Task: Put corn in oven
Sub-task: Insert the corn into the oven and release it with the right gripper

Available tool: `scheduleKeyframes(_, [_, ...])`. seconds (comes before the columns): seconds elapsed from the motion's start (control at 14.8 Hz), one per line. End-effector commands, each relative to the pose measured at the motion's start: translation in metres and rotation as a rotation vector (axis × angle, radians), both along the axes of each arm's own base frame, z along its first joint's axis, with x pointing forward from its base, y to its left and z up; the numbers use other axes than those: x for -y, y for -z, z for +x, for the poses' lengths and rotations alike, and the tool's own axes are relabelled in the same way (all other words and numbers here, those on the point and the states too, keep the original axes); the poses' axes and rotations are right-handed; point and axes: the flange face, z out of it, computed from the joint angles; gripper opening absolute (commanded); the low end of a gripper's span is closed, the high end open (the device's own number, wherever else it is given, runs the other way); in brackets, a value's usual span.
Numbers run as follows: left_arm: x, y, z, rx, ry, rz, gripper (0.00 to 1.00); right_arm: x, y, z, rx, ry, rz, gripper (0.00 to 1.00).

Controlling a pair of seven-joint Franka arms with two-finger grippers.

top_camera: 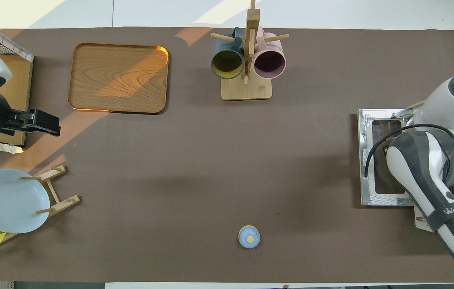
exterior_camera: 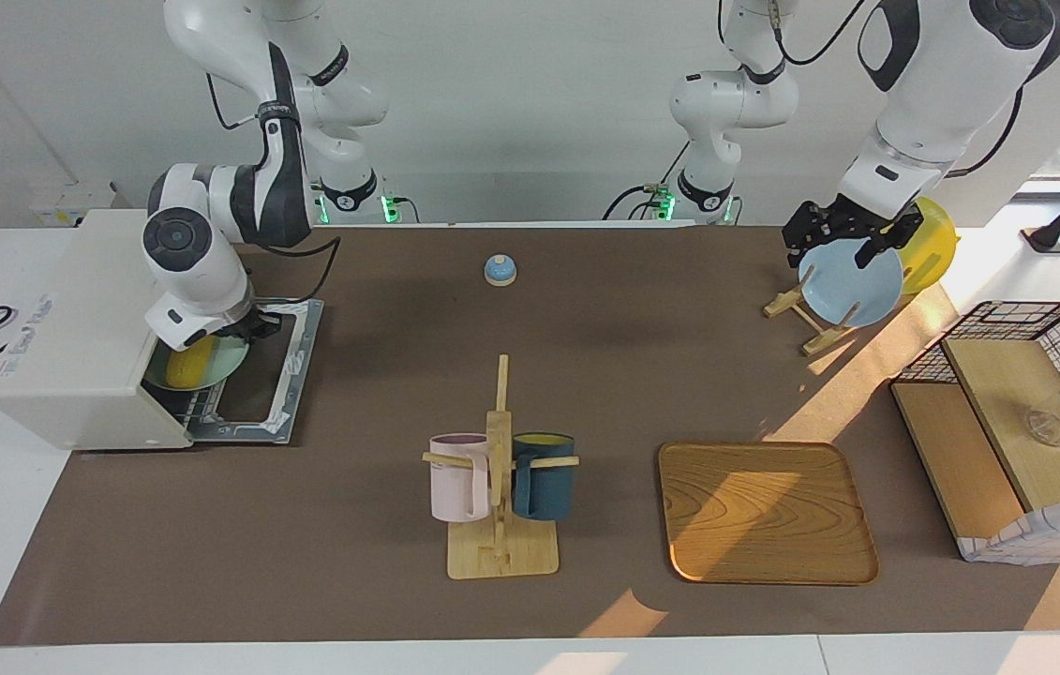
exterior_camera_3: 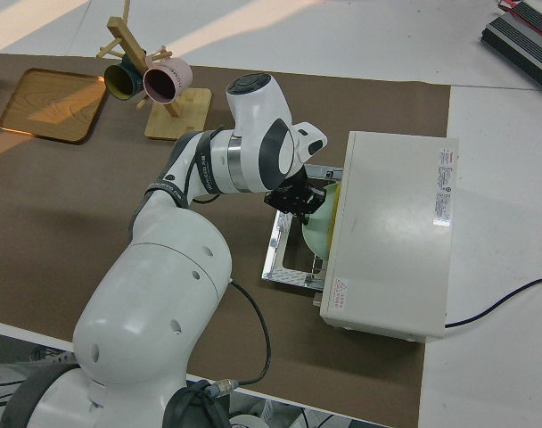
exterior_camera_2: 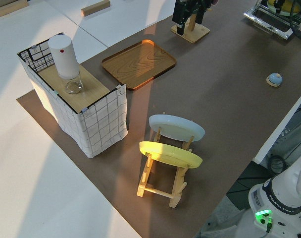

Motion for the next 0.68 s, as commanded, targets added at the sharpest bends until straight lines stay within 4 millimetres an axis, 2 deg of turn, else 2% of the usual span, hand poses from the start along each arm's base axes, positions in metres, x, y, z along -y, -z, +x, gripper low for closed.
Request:
scheduleKeyframes(0.0, [-0.0038, -0.0031, -0.0071, -0.005, -0.015, -0.004, 1.0, 0.0171, 0.0081, -0.0115, -0.012, -0.025, 0.014, 0.0])
scheduleKeyframes(0.2, [-0.0038, -0.0031, -0.0071, -0.005, -0.015, -0.004, 1.0, 0.024, 0.0102, -0.0157, -0.02, -0.012, 0.016, 0.05])
scheduleKeyframes(0.27, [-0.0038, -0.0031, -0.0071, -0.005, -0.015, -0.004, 1.0, 0.023, 0.0109, -0.016, -0.021, -0.011, 0.017, 0.16])
scheduleKeyframes(0.34, [-0.0038, -0.0031, -0.0071, -0.005, -0.015, -0.004, 1.0, 0.023, 0.0109, -0.016, -0.021, -0.01, 0.016, 0.34])
scheduleKeyframes(0.61, [-0.0038, -0.0031, -0.0071, -0.005, -0.015, -0.004, 1.0, 0.0222, 0.0109, -0.0159, -0.021, -0.01, 0.016, 0.36])
